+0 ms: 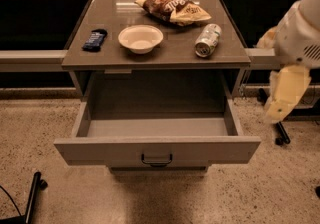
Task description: Close top drawer
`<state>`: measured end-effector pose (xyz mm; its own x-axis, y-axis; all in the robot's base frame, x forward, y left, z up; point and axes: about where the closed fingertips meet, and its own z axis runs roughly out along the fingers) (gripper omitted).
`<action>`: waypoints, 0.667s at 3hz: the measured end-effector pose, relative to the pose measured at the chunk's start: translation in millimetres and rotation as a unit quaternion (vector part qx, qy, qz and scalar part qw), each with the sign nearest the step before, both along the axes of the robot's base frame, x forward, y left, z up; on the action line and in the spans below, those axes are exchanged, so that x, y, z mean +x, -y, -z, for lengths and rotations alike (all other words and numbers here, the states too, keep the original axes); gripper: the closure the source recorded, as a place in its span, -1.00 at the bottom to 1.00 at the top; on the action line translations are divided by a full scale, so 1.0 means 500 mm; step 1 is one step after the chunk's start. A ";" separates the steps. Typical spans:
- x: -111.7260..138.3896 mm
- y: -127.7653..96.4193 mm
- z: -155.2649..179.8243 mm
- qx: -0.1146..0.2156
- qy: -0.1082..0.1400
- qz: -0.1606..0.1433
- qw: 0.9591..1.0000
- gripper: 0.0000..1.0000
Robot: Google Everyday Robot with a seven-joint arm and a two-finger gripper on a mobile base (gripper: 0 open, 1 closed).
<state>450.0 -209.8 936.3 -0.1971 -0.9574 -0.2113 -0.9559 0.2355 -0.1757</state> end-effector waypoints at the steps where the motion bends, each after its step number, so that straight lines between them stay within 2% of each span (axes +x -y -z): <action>1: -0.011 -0.005 0.146 0.046 -0.031 -0.025 0.998 -1.00; 2: -0.058 0.007 0.334 0.096 -0.030 -0.042 0.994 -1.00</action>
Offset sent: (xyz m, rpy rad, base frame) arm -0.0482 -0.0137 -0.2496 0.2732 0.0439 0.0975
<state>420.8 -213.1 769.3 -0.1356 -0.9144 -0.3815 -0.9809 0.1780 -0.0780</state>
